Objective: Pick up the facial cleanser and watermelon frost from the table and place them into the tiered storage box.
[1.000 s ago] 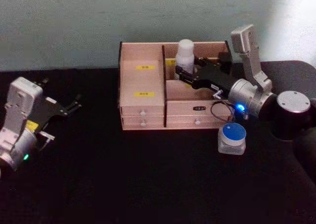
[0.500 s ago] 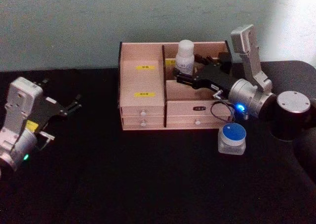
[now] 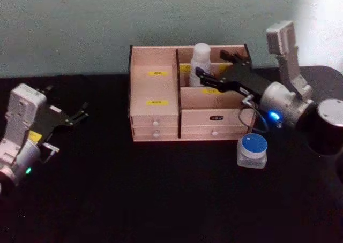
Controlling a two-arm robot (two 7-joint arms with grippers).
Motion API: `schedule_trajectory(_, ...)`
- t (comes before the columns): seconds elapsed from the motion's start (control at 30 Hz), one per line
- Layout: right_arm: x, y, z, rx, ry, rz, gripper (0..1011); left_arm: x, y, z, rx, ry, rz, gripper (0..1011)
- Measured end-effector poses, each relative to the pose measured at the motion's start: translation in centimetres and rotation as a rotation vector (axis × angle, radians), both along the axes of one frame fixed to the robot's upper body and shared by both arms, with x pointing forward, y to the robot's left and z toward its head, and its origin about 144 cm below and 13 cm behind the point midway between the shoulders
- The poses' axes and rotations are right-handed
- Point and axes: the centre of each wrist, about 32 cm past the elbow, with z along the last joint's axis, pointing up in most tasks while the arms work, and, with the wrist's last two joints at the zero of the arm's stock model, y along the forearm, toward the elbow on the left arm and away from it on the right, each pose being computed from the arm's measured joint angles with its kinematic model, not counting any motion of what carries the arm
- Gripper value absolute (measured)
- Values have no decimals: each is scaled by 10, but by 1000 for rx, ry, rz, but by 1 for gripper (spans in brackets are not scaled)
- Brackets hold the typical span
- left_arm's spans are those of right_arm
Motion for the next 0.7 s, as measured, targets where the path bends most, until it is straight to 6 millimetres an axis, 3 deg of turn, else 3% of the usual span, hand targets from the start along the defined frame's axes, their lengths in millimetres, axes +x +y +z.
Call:
schedule_trajectory(0.17,-19,-14,6,-9,-13,5,1000,0,0,0,0,0,0,1001)
schedule_trajectory(0.57,-85,-60,15,-49,31,-11,1000,0,0,0,0,0,0,1001)
schedule_trajectory(0.7,-99,-67,16,-56,57,-14,1000,0,0,0,0,0,0,1001)
